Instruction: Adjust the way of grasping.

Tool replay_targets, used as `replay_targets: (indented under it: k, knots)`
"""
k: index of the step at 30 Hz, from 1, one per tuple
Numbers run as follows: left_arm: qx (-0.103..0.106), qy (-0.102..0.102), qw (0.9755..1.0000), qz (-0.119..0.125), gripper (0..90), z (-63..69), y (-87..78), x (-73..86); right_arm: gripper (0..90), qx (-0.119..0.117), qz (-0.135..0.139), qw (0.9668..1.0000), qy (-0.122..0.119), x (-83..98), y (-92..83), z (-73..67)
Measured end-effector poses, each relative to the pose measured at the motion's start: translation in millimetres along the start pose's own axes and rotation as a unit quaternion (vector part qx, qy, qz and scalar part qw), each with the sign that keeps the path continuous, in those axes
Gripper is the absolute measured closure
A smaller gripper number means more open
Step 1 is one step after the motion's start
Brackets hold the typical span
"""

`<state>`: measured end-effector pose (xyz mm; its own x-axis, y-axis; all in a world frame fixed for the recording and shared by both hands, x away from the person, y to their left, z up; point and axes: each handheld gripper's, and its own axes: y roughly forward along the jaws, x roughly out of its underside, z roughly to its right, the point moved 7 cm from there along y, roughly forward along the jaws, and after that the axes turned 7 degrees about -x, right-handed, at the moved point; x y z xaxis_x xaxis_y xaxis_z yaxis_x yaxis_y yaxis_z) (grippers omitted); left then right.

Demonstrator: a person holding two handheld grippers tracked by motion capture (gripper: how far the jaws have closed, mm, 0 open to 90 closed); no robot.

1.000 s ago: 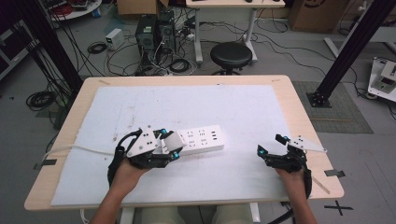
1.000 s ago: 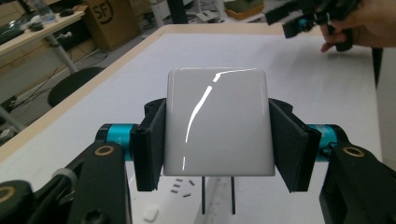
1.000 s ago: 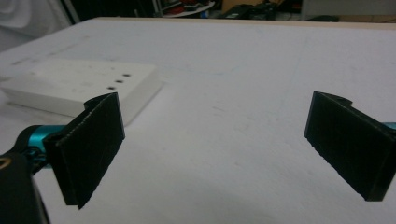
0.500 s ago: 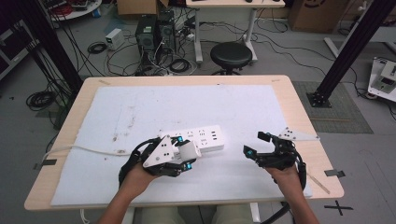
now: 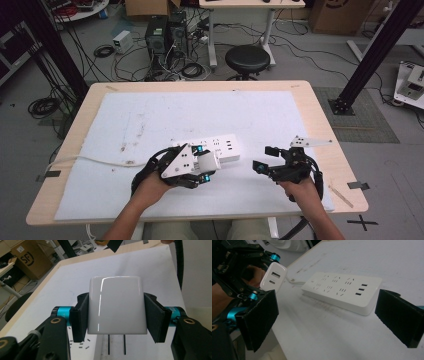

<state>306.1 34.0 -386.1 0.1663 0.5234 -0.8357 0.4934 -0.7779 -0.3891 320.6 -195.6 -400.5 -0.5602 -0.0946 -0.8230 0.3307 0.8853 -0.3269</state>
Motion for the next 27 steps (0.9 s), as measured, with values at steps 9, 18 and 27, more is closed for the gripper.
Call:
replay_targets:
  k: [9,18,27]
  knots:
    - [0.012,0.009,0.9998,0.011,42.4,4.5,14.0,-7.4,5.0,-0.029,-0.029,0.9982,0.044,0.9,11.2,-8.8]
    - [0.019,0.018,0.9997,0.004,42.5,7.7,26.6,-6.0,5.0,-0.043,-0.043,0.9966,0.057,-0.7,20.9,-11.7]
    - [0.028,0.041,0.9987,0.004,42.5,15.7,37.0,-8.4,5.4,-0.072,-0.067,0.9904,0.097,-0.8,30.5,-18.6]
